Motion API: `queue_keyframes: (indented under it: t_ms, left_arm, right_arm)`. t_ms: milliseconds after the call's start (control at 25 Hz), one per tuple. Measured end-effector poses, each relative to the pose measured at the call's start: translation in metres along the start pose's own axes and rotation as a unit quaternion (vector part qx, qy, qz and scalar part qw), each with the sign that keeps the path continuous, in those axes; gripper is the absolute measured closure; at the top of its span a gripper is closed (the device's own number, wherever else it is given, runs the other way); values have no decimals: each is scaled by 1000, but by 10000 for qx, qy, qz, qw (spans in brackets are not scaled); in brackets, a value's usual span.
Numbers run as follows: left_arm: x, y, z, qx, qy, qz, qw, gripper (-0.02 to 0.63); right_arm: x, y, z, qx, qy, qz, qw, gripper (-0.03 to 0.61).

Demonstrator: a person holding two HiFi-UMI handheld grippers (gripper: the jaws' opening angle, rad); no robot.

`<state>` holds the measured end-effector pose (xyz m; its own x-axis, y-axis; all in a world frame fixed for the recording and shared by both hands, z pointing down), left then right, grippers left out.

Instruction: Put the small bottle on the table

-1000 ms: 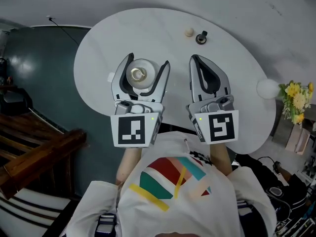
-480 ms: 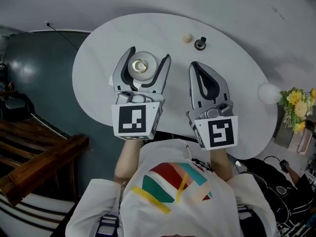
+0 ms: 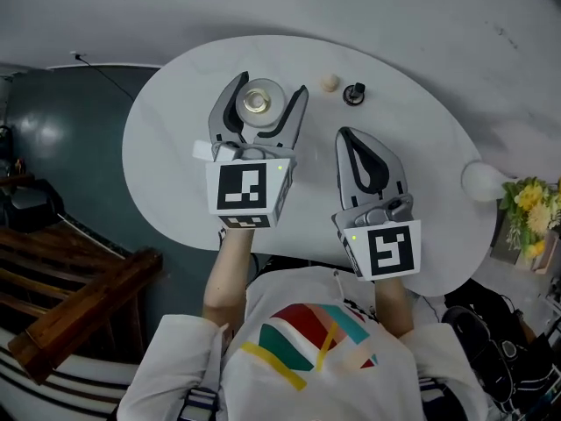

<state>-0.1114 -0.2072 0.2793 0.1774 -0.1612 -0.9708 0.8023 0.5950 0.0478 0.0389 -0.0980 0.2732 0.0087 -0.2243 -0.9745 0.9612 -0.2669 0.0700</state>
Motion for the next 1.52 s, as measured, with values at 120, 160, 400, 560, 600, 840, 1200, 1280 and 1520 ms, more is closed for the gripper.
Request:
queue_keyframes:
  t_ms: [120, 160, 400, 560, 600, 840, 1200, 1280, 1520]
  left_arm:
    - [-9, -4, 23, 1, -135, -29, 9999, 278]
    - [-13, -6, 31, 10, -175, -48, 9998, 278]
    - [-36, -17, 71, 98, -440, -252, 9987, 278]
    - [-53, -24, 94, 181, -598, -309, 9976, 278]
    - [-57, -26, 99, 189, -627, -321, 9973, 278]
    - [-81, -31, 129, 183, -805, -296, 9961, 278]
    - [-114, -25, 158, 140, -993, -162, 9948, 278]
    - [-118, -23, 161, 118, -990, -91, 9950, 278]
    - [-126, -16, 168, 67, -983, 19, 9951, 278]
  right_arm:
    - [-4, 3, 9, -6, 17, 35, 10000, 568]
    - [-6, 4, 11, -11, -11, 62, 10000, 568]
    - [-19, 14, 27, 21, -312, 176, 9994, 567]
    - [-28, 20, 35, 4, -552, 259, 9981, 567]
    - [-31, 22, 37, -3, -652, 273, 9975, 567]
    - [-44, 33, 53, -31, -803, 358, 9961, 568]
    - [-63, 42, 74, -46, -896, 601, 9942, 568]
    - [-66, 43, 75, -41, -929, 626, 9937, 568]
    - [-71, 46, 78, -33, -1005, 710, 9924, 568]
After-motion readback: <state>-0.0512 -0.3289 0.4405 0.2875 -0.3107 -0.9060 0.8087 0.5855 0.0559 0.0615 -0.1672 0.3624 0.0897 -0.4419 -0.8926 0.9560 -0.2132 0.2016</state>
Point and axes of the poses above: the fingertips, and each gripper's own axes: z forward along the fingers, y to its right, x out of its top, the point moved 10 cm from there along -z, backward along the fingers, and after that the axes turned 3 degrees about z, right-handed, at the moved point
